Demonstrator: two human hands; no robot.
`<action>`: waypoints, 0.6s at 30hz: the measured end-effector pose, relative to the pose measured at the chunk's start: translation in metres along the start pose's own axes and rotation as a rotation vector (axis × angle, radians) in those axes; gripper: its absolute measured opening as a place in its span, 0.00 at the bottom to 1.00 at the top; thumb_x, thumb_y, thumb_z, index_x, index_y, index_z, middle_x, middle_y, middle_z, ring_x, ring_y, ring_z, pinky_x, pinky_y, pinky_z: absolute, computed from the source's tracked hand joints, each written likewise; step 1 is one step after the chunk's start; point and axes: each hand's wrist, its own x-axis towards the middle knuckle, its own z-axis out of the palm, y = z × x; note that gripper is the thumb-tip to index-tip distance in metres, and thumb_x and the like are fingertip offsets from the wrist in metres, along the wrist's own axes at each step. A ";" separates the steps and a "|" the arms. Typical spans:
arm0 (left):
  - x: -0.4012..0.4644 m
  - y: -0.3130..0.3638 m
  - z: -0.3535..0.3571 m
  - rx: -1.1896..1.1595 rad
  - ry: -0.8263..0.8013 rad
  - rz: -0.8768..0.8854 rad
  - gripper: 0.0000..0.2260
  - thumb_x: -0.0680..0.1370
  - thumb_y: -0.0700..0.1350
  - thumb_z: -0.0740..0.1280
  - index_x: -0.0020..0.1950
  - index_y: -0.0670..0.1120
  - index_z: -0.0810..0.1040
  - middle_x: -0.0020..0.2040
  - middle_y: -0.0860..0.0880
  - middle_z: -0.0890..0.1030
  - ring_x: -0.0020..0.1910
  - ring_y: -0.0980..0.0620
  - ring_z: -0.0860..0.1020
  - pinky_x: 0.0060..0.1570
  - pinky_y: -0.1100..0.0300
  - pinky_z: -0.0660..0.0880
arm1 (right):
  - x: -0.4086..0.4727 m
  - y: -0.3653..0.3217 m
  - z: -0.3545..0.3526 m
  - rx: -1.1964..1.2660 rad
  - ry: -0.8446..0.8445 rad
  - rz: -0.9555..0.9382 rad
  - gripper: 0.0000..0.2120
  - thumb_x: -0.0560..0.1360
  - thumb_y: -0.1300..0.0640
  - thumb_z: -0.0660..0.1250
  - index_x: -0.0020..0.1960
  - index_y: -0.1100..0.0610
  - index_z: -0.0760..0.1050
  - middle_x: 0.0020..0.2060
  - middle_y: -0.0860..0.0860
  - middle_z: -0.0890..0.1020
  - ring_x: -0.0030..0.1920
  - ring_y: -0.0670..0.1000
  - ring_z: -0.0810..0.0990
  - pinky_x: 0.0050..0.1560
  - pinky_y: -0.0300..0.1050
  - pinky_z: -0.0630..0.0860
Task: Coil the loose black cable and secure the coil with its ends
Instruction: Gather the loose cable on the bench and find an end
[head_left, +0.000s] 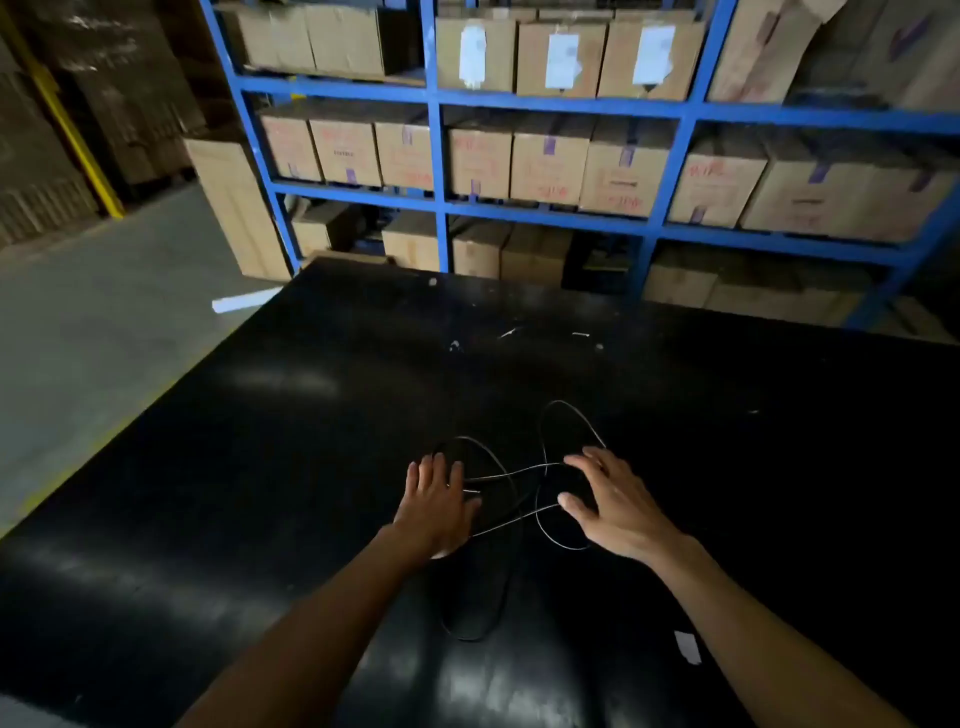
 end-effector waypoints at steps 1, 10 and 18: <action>0.009 -0.007 0.007 0.002 -0.012 -0.009 0.31 0.84 0.59 0.48 0.80 0.41 0.52 0.80 0.36 0.54 0.79 0.37 0.51 0.78 0.42 0.47 | 0.008 -0.003 0.010 0.002 -0.013 -0.005 0.27 0.80 0.43 0.62 0.75 0.49 0.63 0.77 0.52 0.61 0.77 0.54 0.62 0.74 0.53 0.62; 0.087 -0.054 0.055 -0.040 -0.090 0.006 0.20 0.80 0.42 0.59 0.72 0.43 0.67 0.69 0.43 0.72 0.68 0.42 0.69 0.66 0.51 0.67 | 0.090 -0.039 0.091 0.015 -0.182 0.097 0.15 0.79 0.49 0.64 0.64 0.51 0.77 0.61 0.50 0.79 0.62 0.55 0.78 0.61 0.51 0.74; 0.152 -0.096 0.066 0.101 -0.018 0.282 0.18 0.67 0.44 0.75 0.57 0.50 0.84 0.56 0.44 0.82 0.56 0.42 0.79 0.54 0.52 0.77 | 0.162 -0.059 0.126 0.072 -0.241 0.103 0.14 0.79 0.54 0.64 0.64 0.54 0.78 0.63 0.49 0.79 0.64 0.53 0.77 0.61 0.46 0.74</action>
